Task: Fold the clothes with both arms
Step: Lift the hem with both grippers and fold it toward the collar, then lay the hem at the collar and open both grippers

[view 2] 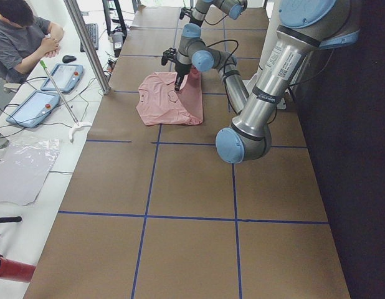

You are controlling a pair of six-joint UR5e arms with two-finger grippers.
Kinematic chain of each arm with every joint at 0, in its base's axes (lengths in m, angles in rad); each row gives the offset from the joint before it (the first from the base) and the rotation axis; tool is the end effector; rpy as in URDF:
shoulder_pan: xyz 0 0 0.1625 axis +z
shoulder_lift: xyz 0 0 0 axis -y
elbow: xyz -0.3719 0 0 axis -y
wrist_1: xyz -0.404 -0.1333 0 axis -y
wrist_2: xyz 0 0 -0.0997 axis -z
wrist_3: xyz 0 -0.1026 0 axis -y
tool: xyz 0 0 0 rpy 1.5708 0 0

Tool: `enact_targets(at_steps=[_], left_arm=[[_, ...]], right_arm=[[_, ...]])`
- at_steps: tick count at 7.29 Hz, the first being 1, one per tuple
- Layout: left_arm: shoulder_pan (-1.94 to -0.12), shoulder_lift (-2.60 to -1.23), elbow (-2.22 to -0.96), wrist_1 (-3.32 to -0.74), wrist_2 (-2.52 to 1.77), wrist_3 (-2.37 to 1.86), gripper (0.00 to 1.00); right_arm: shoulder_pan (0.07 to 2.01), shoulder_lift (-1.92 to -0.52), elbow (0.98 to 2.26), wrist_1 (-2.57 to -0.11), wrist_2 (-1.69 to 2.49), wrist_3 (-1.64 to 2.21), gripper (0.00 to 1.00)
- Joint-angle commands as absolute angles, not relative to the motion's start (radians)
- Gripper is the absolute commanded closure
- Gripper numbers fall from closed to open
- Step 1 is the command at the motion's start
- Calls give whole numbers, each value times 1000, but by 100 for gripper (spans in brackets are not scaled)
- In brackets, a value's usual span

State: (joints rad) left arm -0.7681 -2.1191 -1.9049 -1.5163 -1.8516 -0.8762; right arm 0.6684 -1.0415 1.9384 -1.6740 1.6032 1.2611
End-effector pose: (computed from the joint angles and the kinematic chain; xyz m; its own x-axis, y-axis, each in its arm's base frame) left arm 0.3519 -0.4857 0.1611 0.7071 0.1720 -0.6859 0.0887 0.9407 0.3274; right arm -0.3769 -0.4633 0.1687 0.7074 0.1705 0.6860 -0.4050 0.8932 0.1957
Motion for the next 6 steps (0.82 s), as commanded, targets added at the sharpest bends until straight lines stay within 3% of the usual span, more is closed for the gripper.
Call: enact_targets(at_steps=[1,3,6], left_arm=[[-799,-2176,-1665,-1704,-1845,-864,100],[-808,-2189,-1528,-1834,-1816,-864,100],[-807,-2204,-1369,-1942,-1806,-836,100]], right_arm=[[750,-919,1569,-1438,1614,1223,100],[756,-849,1358,-1289,1614,1221,100],[753,-813,1254,-1238,1611,1220,100]])
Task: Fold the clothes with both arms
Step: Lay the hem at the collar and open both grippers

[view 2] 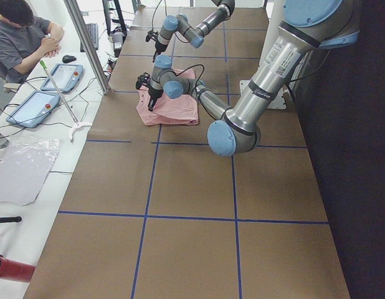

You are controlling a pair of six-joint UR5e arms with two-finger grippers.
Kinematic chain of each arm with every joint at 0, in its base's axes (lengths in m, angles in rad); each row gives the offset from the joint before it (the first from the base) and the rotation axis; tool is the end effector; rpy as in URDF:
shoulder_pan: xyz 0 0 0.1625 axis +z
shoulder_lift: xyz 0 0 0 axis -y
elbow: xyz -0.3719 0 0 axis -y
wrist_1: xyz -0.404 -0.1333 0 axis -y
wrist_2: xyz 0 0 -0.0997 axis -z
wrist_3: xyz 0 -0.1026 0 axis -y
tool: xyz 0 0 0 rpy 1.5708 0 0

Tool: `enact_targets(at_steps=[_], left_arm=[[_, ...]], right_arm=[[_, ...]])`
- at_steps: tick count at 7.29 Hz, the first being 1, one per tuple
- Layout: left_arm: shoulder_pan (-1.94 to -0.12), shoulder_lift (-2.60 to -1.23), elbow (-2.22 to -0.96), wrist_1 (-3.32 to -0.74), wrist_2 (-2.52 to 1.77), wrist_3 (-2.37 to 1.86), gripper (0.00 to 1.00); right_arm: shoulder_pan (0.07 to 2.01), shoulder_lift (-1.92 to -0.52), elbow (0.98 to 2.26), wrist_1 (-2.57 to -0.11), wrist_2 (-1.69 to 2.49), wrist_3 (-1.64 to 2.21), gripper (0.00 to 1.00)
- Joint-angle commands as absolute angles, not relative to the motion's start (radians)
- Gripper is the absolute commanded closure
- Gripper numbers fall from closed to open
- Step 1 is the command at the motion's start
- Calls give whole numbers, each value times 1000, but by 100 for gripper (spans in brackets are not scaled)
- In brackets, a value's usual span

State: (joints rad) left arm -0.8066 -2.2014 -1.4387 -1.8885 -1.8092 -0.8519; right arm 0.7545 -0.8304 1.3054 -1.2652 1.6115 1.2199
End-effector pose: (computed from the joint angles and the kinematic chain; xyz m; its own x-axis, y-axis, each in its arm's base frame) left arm 0.4160 -0.5917 0.2654 0.7403 0.1525 -0.6548 0.1262 0.9251 0.3581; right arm -0.4603 -0.6099 0.2549 0.7142 0.2000 0.6708 -0.4451 0.8693 0.2147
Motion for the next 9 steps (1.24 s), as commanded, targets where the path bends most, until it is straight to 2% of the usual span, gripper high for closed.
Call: enact_targets(at_steps=[1,3,4,5,6,8,9], left_arm=[[-807,-2204,-1315,-2003,-1792,-833,100],[-802,-2218,-1281,-2031,-1792,-833,100],[-799,-2223,-1281,-2031,-1792,-833,100],[-799,-2221,-1282,-2034,-1793,-833,69],[-801,-2220,-1288,-2037,-1792,-810,1],[-804,-2147,-1369,-2101,-1801,-778,0],[-804,-2078,-1473,-2102,-1804,-749,0]], right_arm=[[752,-813,1221,-1201,1609,1220,100],[749,-813,1190,-1175,1608,1218,100],[747,-813,1190,-1174,1608,1218,93],[736,-816,1189,-1173,1598,1218,17],[735,-816,1189,-1173,1591,1216,0],[771,-818,1209,-1170,1655,1073,0],[820,-831,1225,-1169,1765,1018,0]])
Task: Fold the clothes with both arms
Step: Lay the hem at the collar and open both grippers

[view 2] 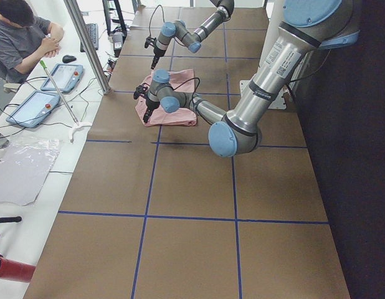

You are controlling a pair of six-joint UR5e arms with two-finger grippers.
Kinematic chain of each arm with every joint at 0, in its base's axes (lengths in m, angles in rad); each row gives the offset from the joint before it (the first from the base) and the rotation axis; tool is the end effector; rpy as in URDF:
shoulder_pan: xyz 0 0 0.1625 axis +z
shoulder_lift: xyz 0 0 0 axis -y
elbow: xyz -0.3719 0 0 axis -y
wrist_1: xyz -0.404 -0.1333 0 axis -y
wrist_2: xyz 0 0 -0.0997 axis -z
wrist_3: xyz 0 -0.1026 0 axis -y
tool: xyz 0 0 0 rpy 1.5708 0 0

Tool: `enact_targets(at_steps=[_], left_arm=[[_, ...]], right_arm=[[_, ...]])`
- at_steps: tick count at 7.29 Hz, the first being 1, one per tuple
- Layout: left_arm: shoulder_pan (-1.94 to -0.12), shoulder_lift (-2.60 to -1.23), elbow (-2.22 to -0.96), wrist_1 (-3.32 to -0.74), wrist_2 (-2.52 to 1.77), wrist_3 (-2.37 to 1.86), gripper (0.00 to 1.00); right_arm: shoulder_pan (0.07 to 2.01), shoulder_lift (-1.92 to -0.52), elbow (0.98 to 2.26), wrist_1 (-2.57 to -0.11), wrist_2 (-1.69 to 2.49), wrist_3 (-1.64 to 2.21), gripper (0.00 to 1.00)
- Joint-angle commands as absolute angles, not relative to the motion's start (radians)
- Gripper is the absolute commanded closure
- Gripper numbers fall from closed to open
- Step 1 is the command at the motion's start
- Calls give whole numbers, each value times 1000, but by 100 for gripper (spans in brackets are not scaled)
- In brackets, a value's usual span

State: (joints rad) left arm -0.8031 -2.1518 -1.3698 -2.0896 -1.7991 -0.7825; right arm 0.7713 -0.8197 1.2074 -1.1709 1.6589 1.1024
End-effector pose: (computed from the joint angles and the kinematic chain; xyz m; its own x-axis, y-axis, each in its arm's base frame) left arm 0.4205 -0.5942 0.3077 0.7146 0.2543 -0.6517 0.1008 0.8844 0.4556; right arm -0.4659 -0.6263 0.2831 0.7447 0.0968 0.6604 -0.3513 0.8981 0.2645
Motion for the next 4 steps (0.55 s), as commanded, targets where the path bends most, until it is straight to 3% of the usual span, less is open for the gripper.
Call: enact_targets(at_steps=[1,3,4], left_arm=[[-796,-2001,-1552,-2106,-1805,-753,0],[-735,-1860,-1685,-2130,-1819,-846,4],[-694,-1811,-1719,-2204,-1815,-980,27]], right_arm=[[862,-874,1262,-1167,1842,947,0],[882,-920,1307,-1167,1848,917,0],[882,-922,1308,-1167,1848,917,0]])
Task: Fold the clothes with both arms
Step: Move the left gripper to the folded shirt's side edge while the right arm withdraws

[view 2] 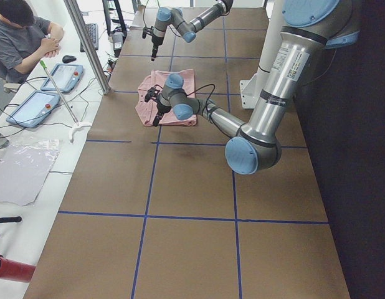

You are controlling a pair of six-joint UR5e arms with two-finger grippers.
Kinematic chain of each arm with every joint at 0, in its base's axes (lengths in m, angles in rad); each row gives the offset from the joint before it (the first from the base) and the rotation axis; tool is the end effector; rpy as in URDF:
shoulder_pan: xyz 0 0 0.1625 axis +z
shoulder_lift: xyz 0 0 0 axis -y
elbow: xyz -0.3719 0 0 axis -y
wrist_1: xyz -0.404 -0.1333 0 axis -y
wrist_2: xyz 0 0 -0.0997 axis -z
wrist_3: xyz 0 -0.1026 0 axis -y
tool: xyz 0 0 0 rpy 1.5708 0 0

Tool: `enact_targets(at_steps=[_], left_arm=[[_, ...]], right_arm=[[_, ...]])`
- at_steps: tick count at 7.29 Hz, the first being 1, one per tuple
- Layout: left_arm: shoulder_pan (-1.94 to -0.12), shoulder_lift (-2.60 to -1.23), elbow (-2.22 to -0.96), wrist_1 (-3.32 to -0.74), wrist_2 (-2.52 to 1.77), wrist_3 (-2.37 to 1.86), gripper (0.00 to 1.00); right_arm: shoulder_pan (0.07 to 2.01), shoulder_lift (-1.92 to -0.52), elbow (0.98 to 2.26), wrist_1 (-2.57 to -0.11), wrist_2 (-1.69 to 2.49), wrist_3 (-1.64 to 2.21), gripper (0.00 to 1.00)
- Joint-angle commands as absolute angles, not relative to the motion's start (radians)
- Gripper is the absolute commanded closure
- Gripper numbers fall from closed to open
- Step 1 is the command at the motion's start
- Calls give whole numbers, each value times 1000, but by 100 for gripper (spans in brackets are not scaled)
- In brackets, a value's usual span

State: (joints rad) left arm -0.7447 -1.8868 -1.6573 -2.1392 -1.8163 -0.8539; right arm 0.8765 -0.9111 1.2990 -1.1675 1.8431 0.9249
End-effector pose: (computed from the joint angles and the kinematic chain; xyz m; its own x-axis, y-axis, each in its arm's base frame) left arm 0.3866 -0.5038 0.3316 0.6480 0.2695 -0.7124 0.1117 0.8916 0.4389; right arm -0.3937 -0.6381 0.3021 0.7311 -0.0280 0.6817 -0.2226 0.9347 0.2771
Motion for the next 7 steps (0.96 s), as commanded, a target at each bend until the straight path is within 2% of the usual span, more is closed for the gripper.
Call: enact_targets(at_steps=[1,6,7], left_arm=[[-640,-1789,-1748,-2229,-1792,-1124,40],[-486,-1789,-1766,-2183,-1683,-1218,39],[-483,-1789,-1764,-2183,-1683,-1218,43]], right_arm=[[882,-922,1308,-1167,1848,919,0],[881,-933,1310,-1166,1847,925,0],[881,-933,1310,-1166,1847,925,0]])
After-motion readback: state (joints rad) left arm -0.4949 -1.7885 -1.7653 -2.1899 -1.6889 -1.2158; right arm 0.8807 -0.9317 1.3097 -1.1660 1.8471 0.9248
